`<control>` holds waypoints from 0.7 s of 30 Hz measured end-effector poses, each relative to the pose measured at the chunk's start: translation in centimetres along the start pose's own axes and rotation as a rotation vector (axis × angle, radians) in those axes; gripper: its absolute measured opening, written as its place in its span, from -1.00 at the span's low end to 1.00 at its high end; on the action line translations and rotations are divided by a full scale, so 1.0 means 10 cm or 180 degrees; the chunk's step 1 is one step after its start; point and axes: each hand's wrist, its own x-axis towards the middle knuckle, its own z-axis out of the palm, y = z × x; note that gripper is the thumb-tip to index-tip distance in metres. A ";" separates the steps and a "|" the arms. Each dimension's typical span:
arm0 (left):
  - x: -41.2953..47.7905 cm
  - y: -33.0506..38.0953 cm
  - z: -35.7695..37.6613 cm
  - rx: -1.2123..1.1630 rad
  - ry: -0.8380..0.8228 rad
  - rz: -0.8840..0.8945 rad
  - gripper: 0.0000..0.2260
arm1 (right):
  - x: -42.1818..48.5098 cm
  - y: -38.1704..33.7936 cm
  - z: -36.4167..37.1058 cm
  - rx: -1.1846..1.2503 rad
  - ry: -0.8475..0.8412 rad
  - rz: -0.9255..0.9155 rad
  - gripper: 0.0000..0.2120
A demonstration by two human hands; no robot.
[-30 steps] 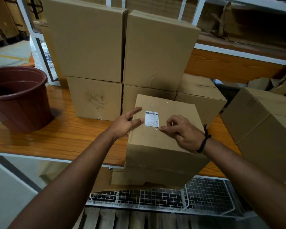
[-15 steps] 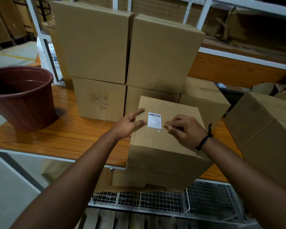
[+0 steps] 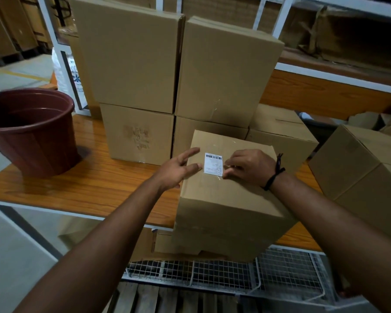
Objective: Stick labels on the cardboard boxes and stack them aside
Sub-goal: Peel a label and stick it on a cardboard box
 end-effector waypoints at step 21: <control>0.00 0.01 0.01 0.0018 -0.0013 0.0009 -0.51 | -0.07 -0.04 0.09 -0.0363 0.0173 -0.0556 -0.59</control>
